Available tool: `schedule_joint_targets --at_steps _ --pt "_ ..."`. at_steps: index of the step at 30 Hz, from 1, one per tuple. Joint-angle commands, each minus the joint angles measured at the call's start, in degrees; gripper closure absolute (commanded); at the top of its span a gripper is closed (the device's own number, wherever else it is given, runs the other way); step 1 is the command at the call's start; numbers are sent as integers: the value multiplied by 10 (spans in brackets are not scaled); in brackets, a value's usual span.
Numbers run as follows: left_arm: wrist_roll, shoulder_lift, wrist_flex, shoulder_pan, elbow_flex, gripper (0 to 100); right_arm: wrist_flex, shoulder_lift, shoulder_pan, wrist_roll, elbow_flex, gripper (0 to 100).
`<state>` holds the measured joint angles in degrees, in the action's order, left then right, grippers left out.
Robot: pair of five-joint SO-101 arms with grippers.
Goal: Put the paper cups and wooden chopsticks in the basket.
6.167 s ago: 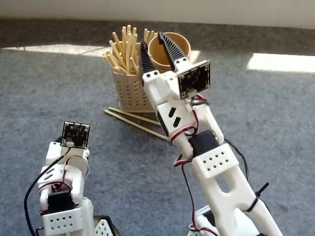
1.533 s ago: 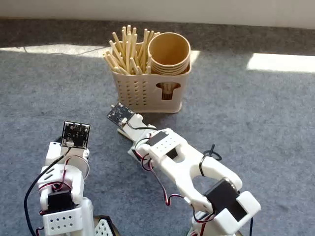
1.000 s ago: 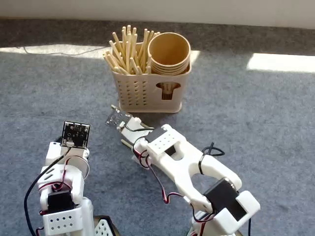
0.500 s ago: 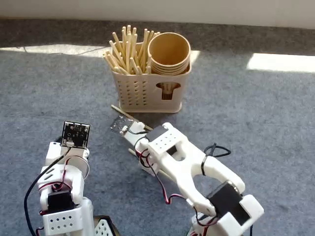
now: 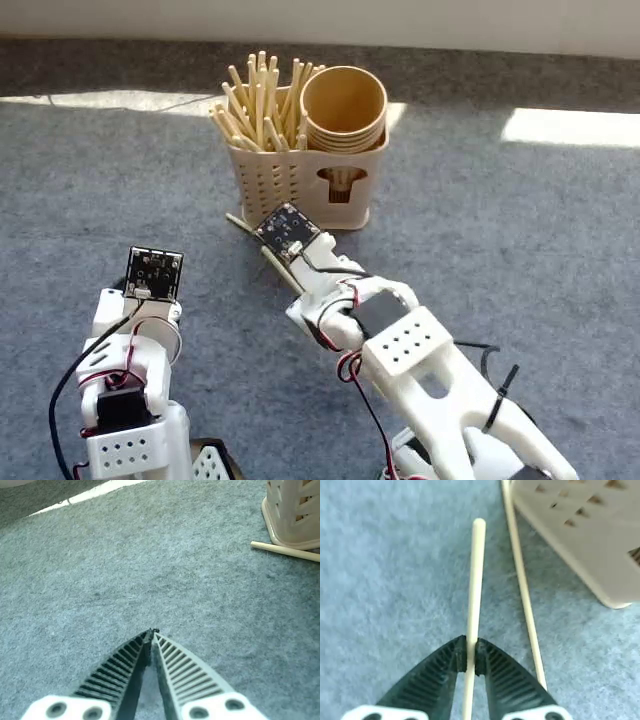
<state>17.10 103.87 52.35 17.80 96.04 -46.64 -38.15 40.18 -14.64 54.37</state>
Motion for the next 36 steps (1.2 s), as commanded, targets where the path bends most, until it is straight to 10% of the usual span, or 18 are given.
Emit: schedule_joint_targets --at_steps 1,36 --pt "2 4 1 3 11 995 54 -69 -7 58 22 995" --pt "2 4 1 3 11 995 305 -603 -45 139 238 992"
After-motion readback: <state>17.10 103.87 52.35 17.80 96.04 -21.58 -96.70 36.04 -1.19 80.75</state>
